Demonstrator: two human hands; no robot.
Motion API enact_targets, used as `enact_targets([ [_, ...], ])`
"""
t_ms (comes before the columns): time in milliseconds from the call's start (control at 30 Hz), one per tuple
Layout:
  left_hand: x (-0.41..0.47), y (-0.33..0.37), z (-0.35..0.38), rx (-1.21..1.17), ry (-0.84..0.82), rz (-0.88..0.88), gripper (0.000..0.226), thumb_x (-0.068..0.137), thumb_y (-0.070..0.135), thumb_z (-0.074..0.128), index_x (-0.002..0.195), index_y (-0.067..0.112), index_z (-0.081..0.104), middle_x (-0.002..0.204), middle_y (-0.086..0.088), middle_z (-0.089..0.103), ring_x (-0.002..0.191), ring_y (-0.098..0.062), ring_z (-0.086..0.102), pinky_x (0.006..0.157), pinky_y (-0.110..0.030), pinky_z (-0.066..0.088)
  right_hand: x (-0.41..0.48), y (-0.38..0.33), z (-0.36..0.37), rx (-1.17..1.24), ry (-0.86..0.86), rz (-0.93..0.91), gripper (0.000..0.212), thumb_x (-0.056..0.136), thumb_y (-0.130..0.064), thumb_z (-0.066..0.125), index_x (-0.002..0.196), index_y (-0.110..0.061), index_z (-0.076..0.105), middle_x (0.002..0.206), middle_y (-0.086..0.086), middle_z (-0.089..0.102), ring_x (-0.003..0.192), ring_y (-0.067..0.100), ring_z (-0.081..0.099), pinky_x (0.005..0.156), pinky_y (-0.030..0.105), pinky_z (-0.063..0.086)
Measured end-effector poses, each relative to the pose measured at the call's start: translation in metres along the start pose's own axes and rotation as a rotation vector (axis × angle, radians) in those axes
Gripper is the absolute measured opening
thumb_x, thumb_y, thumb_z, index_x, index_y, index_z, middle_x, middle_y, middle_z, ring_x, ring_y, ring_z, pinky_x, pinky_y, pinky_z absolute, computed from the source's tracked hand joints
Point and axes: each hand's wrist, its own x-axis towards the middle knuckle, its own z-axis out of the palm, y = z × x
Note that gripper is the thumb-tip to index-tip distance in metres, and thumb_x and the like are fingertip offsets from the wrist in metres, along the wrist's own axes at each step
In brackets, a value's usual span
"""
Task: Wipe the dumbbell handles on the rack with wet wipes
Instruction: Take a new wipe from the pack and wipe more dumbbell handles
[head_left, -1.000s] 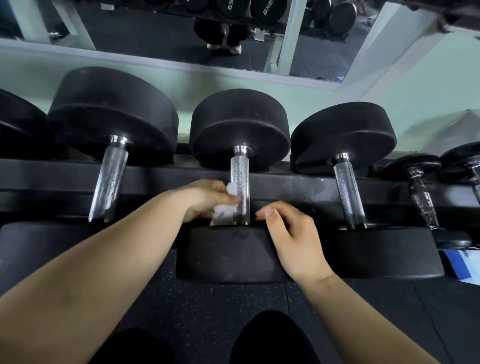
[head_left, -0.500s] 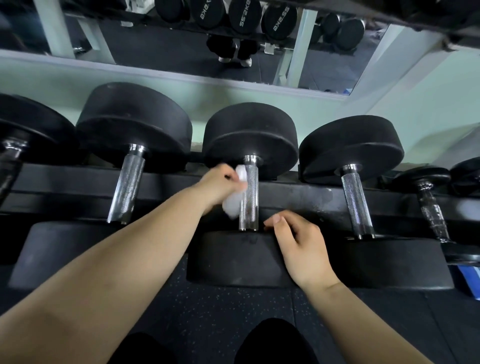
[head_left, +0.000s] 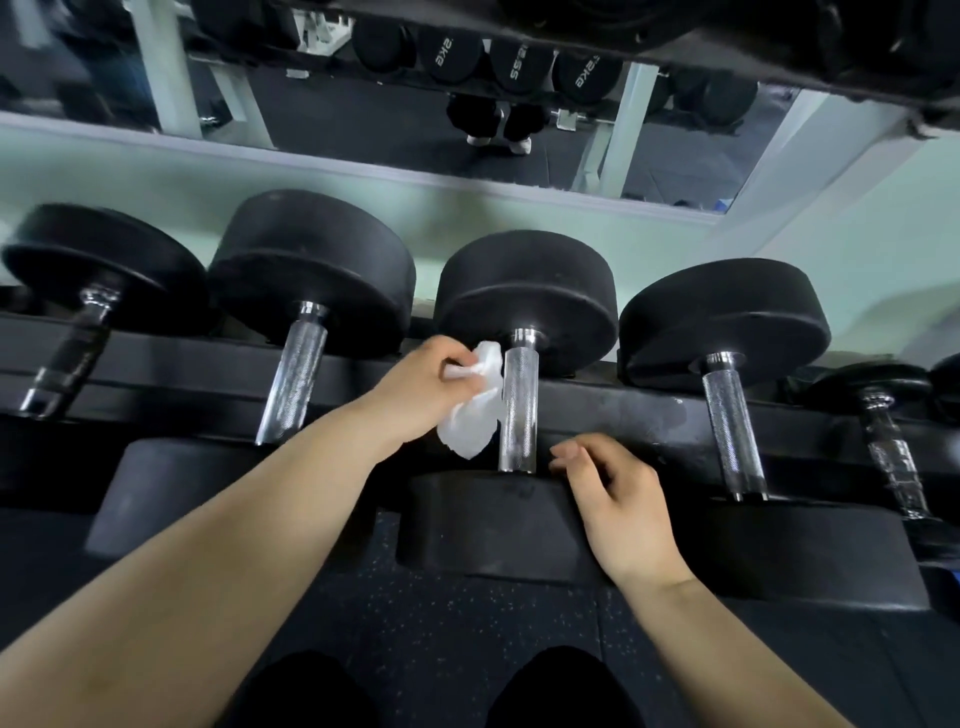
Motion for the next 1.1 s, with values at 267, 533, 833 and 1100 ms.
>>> enact_targets([
  [267, -0.05, 0.008, -0.044, -0.249, 0.014, -0.045, 0.015, 0.093, 0.016, 0.047, 0.085, 0.024, 0.056, 0.08, 0.006, 0.057, 0.075, -0.005, 0.055, 0.068, -0.015, 0.044, 0.049, -0.056, 0.013, 0.147, -0.33, 0.165, 0.061, 0.084, -0.026, 0.061, 0.137, -0.02, 0.032, 0.134, -0.005, 0.043, 0.12, 0.01, 0.044, 0.097, 0.024, 0.037],
  [533, -0.084, -0.036, -0.083, 0.243, 0.393, 0.134, 0.004, 0.084, 0.023, 0.062, 0.08, 0.024, 0.062, 0.083, 0.014, 0.06, 0.075, -0.004, 0.055, 0.07, -0.018, 0.043, 0.071, -0.091, 0.063, 0.211, -0.716, 0.107, 0.017, 0.085, -0.008, 0.058, 0.073, -0.019, 0.054, 0.069, -0.004, 0.055, 0.06, 0.003, 0.051, 0.059, 0.015, 0.039],
  [833, -0.097, -0.076, -0.089, 0.477, 0.625, 0.385, 0.03, 0.079, 0.027, 0.048, 0.061, 0.008, 0.064, 0.057, 0.003, 0.059, 0.07, -0.012, 0.048, 0.059, -0.019, 0.039, 0.088, -0.109, 0.098, 0.093, -0.377, -0.029, 0.026, 0.081, -0.006, 0.055, 0.065, -0.019, 0.04, 0.066, -0.003, 0.047, 0.057, 0.009, 0.042, 0.047, 0.01, 0.032],
  [1100, -0.095, -0.082, -0.09, 0.431, 0.633, 0.383, 0.029, 0.078, 0.027, 0.047, 0.059, 0.01, 0.062, 0.055, 0.006, 0.057, 0.067, -0.011, 0.048, 0.058, -0.019, 0.039, 0.108, -0.135, 0.161, -0.321, -0.38, -0.561, 0.028, 0.08, 0.004, 0.044, 0.069, -0.019, 0.034, 0.087, 0.006, 0.045, 0.077, 0.02, 0.04, 0.068, 0.03, 0.033],
])
